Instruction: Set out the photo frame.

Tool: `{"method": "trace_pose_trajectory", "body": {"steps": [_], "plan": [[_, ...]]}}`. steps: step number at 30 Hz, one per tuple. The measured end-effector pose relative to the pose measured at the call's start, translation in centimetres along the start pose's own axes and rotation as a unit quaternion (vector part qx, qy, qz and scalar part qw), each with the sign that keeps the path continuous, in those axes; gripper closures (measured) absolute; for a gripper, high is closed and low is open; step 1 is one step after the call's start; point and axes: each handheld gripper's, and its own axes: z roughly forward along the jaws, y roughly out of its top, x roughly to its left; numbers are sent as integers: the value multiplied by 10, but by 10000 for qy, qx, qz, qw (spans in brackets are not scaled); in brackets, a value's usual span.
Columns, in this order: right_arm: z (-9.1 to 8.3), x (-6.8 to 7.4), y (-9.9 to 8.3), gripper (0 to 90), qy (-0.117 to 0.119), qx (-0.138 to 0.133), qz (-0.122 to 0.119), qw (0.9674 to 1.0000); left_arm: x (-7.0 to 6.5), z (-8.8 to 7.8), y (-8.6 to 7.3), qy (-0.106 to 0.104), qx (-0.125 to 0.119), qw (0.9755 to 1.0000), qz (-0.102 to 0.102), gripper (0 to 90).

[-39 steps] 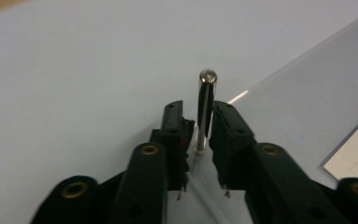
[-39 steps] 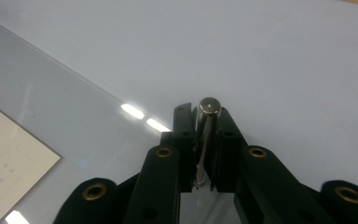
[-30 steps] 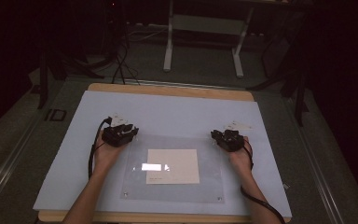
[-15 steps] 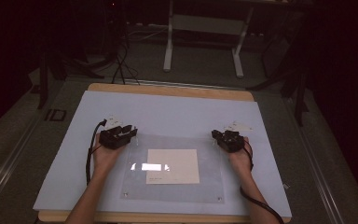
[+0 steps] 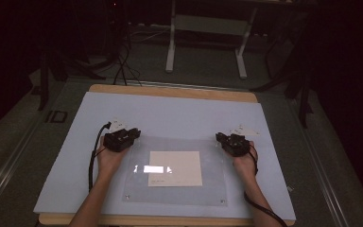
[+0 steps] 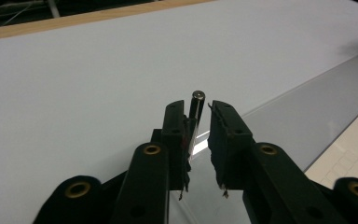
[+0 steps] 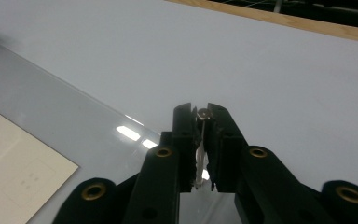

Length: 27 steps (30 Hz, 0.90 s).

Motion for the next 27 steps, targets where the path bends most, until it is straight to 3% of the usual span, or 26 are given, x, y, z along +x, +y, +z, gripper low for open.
{"method": "trace_pose_trajectory", "body": {"steps": [10,17,20,22,27], "plan": [[0,-1,0,846,28,-7,46,10000,-1,3,1,23,-29,10000,52,767],[1,-2,1,849,46,58,21,10000,0,5,2,52,-38,10000,-5,840],[1,-2,2,849,55,84,24,9999,1,5,2,7,-56,10000,-26,829],[1,-2,2,849,60,96,28,9999,0,6,2,52,-101,9999,-14,771],[1,-3,2,849,79,108,66,9999,1,8,1,9,-144,9999,-59,837]]}}
